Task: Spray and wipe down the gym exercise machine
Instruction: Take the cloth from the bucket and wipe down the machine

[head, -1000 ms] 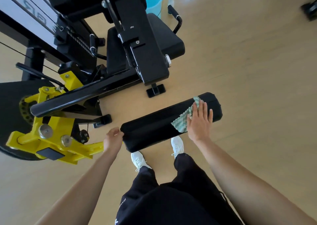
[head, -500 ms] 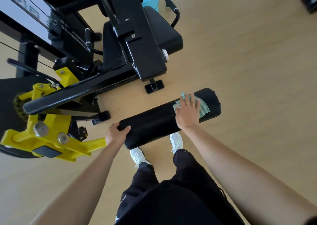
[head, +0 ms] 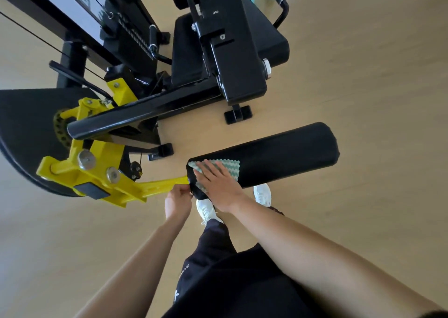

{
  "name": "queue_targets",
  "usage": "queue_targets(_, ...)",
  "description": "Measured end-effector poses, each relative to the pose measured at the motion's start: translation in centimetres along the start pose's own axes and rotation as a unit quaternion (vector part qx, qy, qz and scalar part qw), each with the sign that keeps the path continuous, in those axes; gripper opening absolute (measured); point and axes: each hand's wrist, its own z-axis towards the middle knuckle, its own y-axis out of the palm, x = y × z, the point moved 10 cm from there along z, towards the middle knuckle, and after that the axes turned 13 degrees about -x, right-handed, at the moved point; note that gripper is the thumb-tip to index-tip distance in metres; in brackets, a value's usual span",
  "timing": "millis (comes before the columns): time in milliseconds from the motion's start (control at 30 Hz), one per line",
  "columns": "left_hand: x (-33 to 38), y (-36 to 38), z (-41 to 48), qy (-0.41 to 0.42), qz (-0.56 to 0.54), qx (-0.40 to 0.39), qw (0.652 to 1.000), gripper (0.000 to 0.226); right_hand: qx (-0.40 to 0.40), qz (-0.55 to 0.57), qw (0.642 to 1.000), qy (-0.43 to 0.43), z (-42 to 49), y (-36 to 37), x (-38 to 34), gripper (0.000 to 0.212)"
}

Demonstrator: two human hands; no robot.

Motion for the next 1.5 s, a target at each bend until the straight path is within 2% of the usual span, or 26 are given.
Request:
queue_targets(100, -0.6, -0.5, 0.6, -0.013, -0.03, -0.02, 0.999, 0.012, 0.028, 0.037, 0.995, 0.09, -2.7, -0.5, 5.4, 0.064)
queue_targets(233, 1.3, -1.9, 1.8, -0.006, -0.014, 0.002, 1.0, 0.013, 0.071, 0.101, 0.963, 0.24, -6.9, -0.4, 14.8, 0.064)
queue_targets(400, 5.8, -1.5, 3.1, 0.02, 0.011, 0.018, 1.0, 0.048, 0.134, 0.215, 0.873, 0.417, -12.6, 0.0, 25.0, 0.067)
queue_targets(500, 6.7, -0.5, 5.0, 0.016, 0.049, 0.003, 0.999, 0.042, 0.152, 0.293, 0.805, 0.493, -15.1, 0.5, 28.6, 0.07)
queue_targets(567, 6.3, 0.0, 6.3, 0.006, 0.079, 0.0, 0.997, 0.045, 0.148, 0.319, 0.783, 0.513, -15.4, 0.5, 29.7, 0.069)
queue_targets(633, 5.2, 0.2, 7.6, -0.001, 0.115, -0.003, 0.993, 0.06, 0.119, 0.279, 0.816, 0.492, -14.0, -0.2, 29.3, 0.064)
queue_targets(733, 5.8, -0.1, 5.4, 0.021, 0.117, 0.007, 0.993, 0.074, 0.079, 0.192, 0.894, 0.398, -9.7, -2.0, 25.6, 0.057)
queue_targets(867, 6.4, -0.5, 1.3, 0.053, 0.049, 0.031, 0.997, 0.046, 0.047, 0.136, 0.959, 0.245, -3.7, -3.0, 16.8, 0.054)
queue_targets(1000, 4.6, -0.7, -0.9, 0.035, -0.02, 0.045, 0.998, 0.045, 0.015, 0.101, 0.987, 0.122, 0.4, -2.5, 7.9, 0.056)
queue_targets(1100, 3.4, -0.5, -1.8, 0.032, -0.016, 0.045, 0.998, 0.037, -0.004, 0.067, 0.996, 0.054, 2.3, -1.3, 2.1, 0.063)
queue_targets(1200, 1.7, -0.6, -2.2, 0.017, 0.002, 0.055, 0.998, 0.032, -0.011, 0.034, 0.999, 0.017, 2.6, -0.4, -0.6, 0.073)
queue_targets(1300, 0.7, -0.5, -2.1, 0.008, 0.001, 0.042, 0.999, 0.031, 0.006, 0.029, 0.999, 0.037, 1.1, -0.5, 0.8, 0.082)
queue_targets(1433, 1.0, -1.6, -0.9, -0.016, -0.007, 0.052, 0.998, 0.02, 0.049, 0.092, 0.979, 0.173, -3.0, -1.2, 8.4, 0.073)
queue_targets(1500, 2.4, -2.0, -0.3, -0.007, -0.009, 0.059, 0.998, 0.022, 0.066, 0.118, 0.962, 0.238, -5.5, -1.2, 12.9, 0.069)
